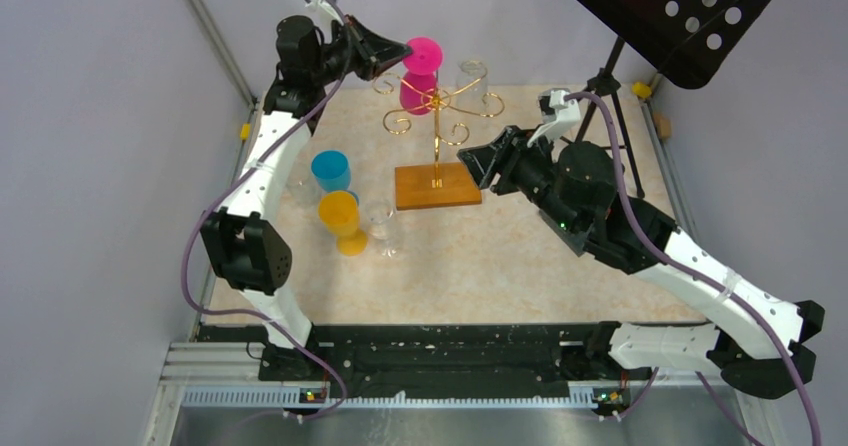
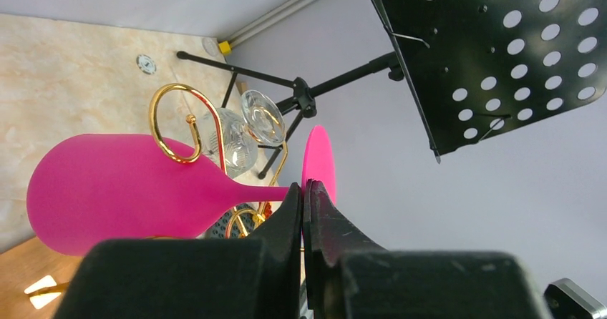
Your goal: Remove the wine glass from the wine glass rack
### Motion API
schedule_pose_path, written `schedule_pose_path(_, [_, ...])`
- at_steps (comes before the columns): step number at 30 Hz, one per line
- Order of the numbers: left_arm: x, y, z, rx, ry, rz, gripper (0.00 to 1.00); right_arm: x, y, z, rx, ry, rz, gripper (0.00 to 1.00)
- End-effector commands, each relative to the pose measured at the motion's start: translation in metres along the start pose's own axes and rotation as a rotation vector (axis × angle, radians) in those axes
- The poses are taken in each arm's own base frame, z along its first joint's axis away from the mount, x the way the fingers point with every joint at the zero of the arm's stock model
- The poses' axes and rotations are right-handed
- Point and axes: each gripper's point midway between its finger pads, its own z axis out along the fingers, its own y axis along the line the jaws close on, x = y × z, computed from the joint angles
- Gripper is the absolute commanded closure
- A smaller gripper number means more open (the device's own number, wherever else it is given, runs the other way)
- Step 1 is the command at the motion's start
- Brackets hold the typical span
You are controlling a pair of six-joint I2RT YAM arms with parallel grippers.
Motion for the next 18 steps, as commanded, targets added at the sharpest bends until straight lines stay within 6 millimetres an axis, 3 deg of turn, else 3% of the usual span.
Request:
schedule_pose_path(1, [-0.035,-0.038,-0.024,0.036,-0.15,0.141,1.0,-0.018,0.003,-0.008,-0.024,-0.058,0.029,0.53])
schedule_pose_path(14, [-0.056,-0.034,-0.045,-0.013,-0.226,0.186,1.0,-0.018,0.003,-0.008,-0.027,-0.058,0.026,0.53])
schedule_pose_path(18, [-0.064,-0.051,-0.059,0.005,-0.267,0.271,1.0,-0.018,0.006,-0.009,-0.054,-0.067,0.026,0.51])
